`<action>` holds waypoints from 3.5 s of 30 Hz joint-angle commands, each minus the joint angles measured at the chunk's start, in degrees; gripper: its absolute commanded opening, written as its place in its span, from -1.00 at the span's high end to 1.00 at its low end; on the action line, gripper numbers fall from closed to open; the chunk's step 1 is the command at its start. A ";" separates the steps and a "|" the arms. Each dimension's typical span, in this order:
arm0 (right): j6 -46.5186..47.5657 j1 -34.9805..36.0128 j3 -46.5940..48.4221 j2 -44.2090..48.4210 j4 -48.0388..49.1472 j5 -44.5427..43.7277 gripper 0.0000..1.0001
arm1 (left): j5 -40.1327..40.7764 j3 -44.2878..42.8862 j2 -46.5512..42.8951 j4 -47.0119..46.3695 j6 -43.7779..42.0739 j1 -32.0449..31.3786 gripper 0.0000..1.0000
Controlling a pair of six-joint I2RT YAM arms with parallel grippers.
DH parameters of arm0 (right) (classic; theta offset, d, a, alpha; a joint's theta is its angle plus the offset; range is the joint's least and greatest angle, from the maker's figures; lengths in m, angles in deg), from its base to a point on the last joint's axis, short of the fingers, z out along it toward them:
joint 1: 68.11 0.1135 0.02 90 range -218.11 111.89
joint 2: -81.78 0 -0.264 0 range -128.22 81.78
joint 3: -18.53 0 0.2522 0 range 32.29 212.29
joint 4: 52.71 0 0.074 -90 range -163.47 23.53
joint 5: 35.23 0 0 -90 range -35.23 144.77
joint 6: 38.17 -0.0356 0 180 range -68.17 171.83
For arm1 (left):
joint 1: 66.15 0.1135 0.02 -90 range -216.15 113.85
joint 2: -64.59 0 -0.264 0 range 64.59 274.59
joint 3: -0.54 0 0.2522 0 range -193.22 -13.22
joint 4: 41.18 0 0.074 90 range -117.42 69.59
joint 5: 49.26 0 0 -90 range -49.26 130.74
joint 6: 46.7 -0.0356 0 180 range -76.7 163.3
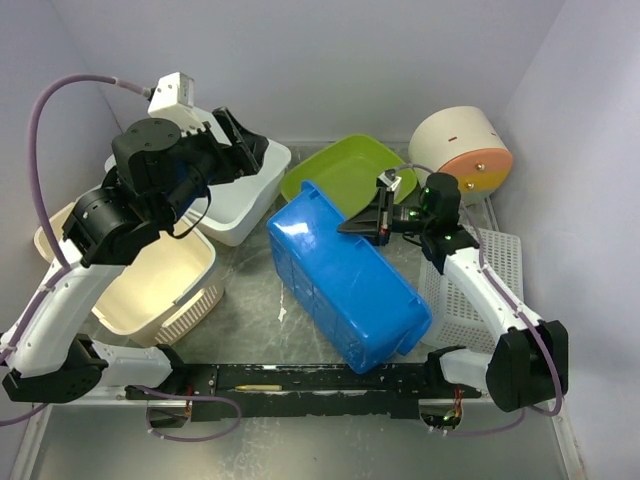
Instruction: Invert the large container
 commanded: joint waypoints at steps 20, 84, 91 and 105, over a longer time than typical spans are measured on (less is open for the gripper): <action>53.01 -11.20 10.36 -16.45 -48.02 -19.99 -0.14 | -5.57 5.16 1.34 -4.31 -0.94 0.47 -0.75; 15.55 4.29 -5.81 27.36 -66.05 -62.21 -0.31 | -30.81 47.93 4.54 -6.85 -7.43 -4.40 -0.83; 14.92 4.33 -11.88 25.04 -55.63 -53.02 -0.31 | -31.30 49.69 6.37 -7.51 -6.95 -3.80 -0.84; 24.61 4.11 1.61 5.80 -41.62 -62.89 -0.32 | -32.56 45.96 11.88 -12.29 -5.24 -3.80 -0.82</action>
